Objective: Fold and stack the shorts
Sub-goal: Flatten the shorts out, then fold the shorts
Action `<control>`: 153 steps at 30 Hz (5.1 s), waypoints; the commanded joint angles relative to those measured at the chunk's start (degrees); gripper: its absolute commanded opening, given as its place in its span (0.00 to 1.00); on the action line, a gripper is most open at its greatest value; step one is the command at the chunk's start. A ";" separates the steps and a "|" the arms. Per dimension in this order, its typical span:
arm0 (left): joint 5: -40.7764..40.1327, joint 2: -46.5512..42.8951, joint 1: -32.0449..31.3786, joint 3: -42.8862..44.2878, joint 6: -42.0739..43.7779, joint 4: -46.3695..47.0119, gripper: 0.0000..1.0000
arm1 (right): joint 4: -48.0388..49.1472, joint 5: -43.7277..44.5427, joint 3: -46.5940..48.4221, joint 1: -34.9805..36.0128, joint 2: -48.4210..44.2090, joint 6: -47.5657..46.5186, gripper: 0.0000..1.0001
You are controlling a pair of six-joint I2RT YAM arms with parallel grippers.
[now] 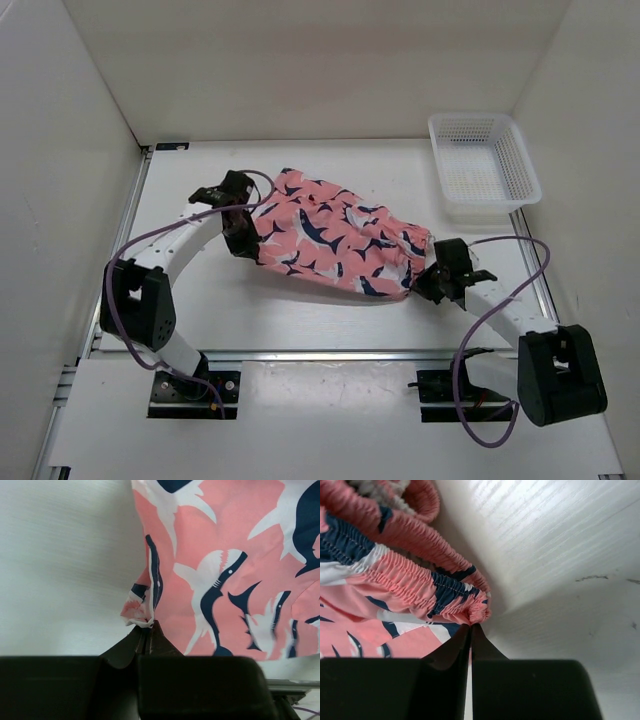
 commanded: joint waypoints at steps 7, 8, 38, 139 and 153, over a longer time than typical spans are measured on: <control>-2.71 -8.20 3.75 25.62 2.83 -12.46 0.10 | -18.70 5.86 27.03 0.15 -11.67 -12.49 0.00; -2.72 -9.08 3.75 28.37 3.35 -13.51 0.10 | -21.59 4.90 30.20 0.15 -11.68 -15.55 0.00; -18.26 -25.88 5.51 69.80 7.40 -13.79 0.10 | -37.96 -21.66 81.92 0.68 -13.09 -29.38 0.00; -5.88 4.80 15.71 -0.87 4.14 -0.96 1.00 | -8.59 -9.87 26.27 9.65 22.78 -20.68 0.86; -4.91 6.47 21.41 4.49 6.08 -2.80 0.96 | 5.80 -19.72 23.73 4.46 31.12 -11.02 0.72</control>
